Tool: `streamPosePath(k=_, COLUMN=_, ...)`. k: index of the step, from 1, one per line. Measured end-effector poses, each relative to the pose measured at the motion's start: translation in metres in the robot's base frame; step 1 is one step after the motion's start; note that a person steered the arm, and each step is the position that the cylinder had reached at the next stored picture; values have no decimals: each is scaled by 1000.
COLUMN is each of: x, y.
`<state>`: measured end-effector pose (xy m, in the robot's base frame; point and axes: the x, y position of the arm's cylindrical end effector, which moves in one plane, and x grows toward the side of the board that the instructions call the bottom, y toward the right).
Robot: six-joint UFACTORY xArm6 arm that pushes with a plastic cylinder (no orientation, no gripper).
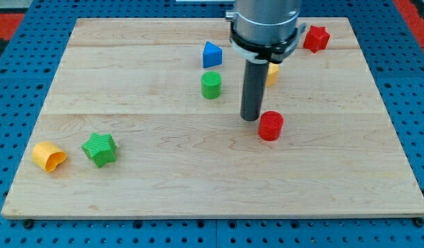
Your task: Place the green circle towards the top left side of the red circle
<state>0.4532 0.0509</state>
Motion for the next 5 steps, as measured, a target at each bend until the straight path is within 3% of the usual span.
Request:
streamPosePath(k=2, x=32, y=18)
streamPosePath(k=3, x=26, y=-13)
streamPosePath(k=5, x=-42, y=42)
